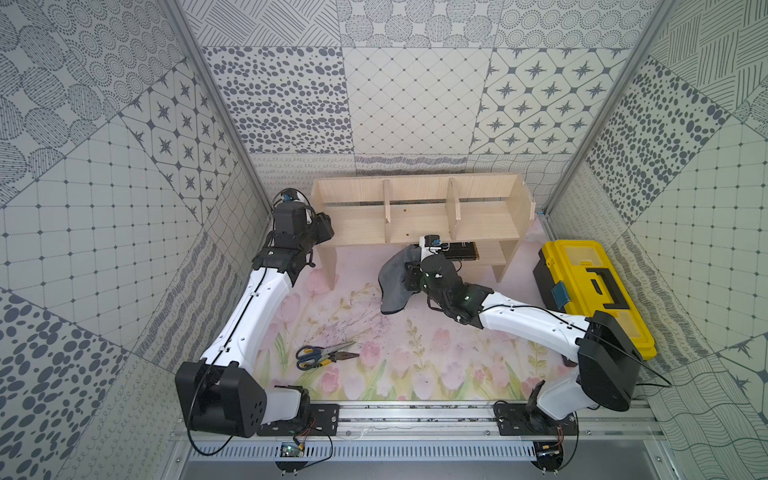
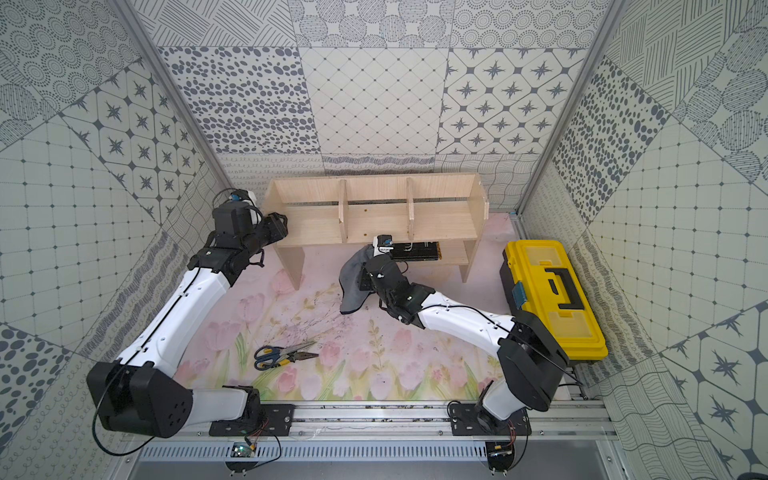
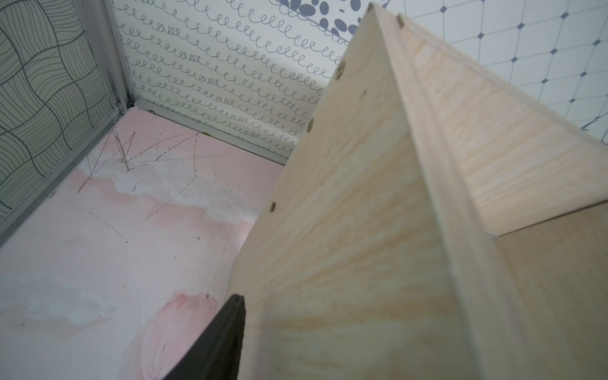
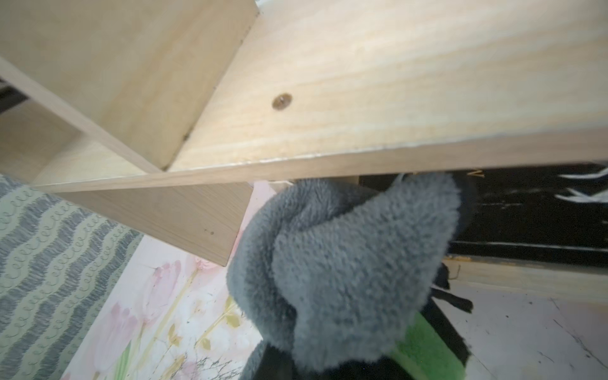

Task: Wipe the bookshelf clean with a cloth
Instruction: Hold the shelf at the center of the board.

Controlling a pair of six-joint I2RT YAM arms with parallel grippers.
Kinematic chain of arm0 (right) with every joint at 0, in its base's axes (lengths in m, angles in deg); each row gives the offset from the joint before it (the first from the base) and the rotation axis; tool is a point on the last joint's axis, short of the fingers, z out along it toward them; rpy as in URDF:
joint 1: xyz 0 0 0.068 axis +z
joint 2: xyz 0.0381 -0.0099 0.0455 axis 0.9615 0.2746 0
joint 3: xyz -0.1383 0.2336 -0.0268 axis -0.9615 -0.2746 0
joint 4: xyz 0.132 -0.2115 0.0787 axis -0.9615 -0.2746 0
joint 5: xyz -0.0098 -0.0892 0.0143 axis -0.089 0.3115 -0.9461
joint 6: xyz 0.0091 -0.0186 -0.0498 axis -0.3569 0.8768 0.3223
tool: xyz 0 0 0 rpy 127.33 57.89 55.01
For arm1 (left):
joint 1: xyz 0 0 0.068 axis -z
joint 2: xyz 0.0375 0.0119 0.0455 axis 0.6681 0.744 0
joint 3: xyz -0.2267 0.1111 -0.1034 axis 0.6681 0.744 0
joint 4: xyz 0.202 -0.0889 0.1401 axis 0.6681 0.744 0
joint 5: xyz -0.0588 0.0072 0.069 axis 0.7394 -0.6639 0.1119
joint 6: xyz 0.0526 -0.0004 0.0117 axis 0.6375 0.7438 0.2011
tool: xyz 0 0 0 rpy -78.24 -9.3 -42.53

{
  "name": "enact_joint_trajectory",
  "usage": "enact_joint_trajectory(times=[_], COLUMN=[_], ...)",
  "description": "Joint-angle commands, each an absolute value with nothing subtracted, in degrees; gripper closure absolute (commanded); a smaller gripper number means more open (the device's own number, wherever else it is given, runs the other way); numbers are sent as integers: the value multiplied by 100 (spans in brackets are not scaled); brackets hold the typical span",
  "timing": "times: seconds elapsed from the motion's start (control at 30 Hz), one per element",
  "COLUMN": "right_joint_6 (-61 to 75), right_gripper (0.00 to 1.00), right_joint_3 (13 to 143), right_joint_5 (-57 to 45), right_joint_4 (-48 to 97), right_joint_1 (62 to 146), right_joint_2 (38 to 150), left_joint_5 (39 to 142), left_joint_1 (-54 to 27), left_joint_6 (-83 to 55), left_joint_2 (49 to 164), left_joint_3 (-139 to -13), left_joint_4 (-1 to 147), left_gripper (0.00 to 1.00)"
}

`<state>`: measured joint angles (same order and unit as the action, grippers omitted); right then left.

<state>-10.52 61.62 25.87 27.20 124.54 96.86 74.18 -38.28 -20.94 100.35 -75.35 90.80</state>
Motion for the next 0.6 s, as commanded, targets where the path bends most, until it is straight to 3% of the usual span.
enact_joint_trajectory(times=[0.0, 0.17, 0.33, 0.57], right_joint_6=[-1146, -1477, -1331, -1352], right_gripper=[100, 100, 100, 100], right_joint_3=[5819, 5348, 4826, 3883], right_joint_5=[2721, 2247, 2477, 2419], right_joint_4=[3225, 3654, 3663, 3365], right_joint_1=[12418, 12087, 11821, 10601], right_joint_2=[10157, 10312, 9657, 8591], left_joint_5=[7512, 7311, 7252, 7337], left_joint_1=[-3863, -3871, -3862, -3866], left_joint_6=[-1850, -1793, -1732, -1801], left_joint_2=[9993, 9944, 9989, 10070], left_joint_3=[-7434, -7320, -7284, -7278], left_joint_4=[8406, 8382, 8342, 8337], left_gripper=[50, 56, 65, 71])
